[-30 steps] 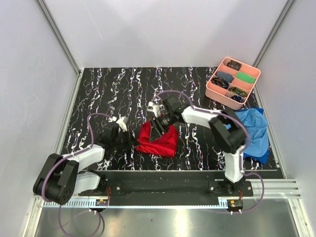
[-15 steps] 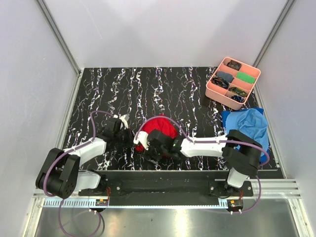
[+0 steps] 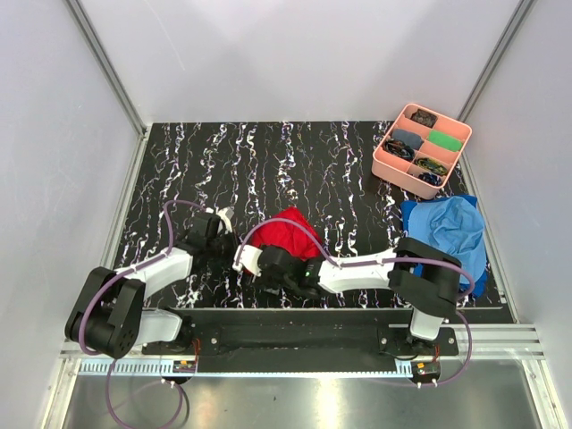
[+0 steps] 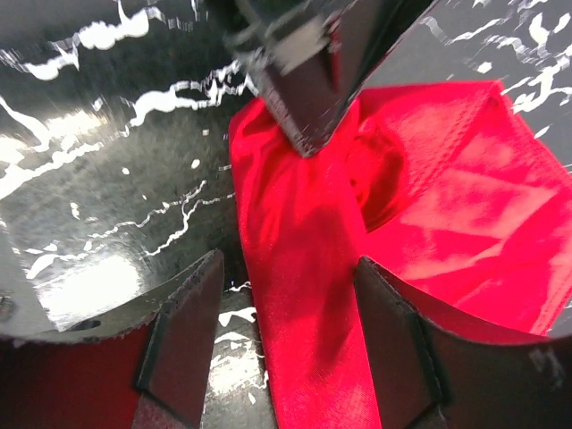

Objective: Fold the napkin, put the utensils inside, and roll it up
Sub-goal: Roll the napkin at the center of the board.

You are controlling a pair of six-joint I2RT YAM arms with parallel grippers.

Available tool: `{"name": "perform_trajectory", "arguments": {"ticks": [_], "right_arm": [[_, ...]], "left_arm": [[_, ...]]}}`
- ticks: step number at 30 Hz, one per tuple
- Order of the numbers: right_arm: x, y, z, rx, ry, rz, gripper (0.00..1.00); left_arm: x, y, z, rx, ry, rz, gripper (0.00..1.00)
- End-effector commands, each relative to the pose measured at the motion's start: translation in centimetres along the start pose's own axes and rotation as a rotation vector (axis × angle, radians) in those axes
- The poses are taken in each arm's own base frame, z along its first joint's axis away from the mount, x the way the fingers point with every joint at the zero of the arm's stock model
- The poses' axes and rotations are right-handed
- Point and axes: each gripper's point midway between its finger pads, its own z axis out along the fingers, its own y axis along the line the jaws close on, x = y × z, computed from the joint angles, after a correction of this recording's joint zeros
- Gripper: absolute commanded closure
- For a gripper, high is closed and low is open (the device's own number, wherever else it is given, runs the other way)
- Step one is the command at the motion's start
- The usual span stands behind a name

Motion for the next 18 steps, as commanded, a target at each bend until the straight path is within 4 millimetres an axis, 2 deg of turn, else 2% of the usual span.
{"name": "perform_trajectory", "arguments": {"ticks": [1,6,9,10,15,16,17,18], "right_arm": [[0.9,-0.1,1.1,0.015,0.028,-0.016,0.32],[2.6,-0.1,1.6,-0.031,0.067,0.057,0.35],[3.1,0.1,1.6,-0.089,0.082,0.104,0.48],[3.3,0.3,1.6,-0.106,0.091,0.113,0.54],[4.8,1.6,1.9,-0.205,0.136,0.188,0.65],[5.7,1.9,1.6,-0.223,0.169,0.2,0.66],[5.7,2.5,1.5,-0.261,0.172,0.218,0.68],[5.8,2.7,1.4,-0.28,0.18,0.241,0.69]], "left_arm": [[0.0,0.1,0.0,-0.021,0.015,0.004,1.0],[-0.1,-0.1,-0.1,-0.007,0.014,0.016,0.99],[-0.3,-0.4,-0.3,0.003,0.004,0.022,0.92],[-0.4,-0.4,-0.3,0.003,-0.004,0.025,0.85],[-2.1,-1.3,-1.5,0.014,-0.094,0.053,0.59],[-2.1,-1.3,-1.7,0.007,-0.103,0.052,0.55],[-2.6,-1.4,-2.2,0.002,-0.136,0.06,0.47],[-2.7,-1.2,-2.4,-0.006,-0.148,0.06,0.45]]}}
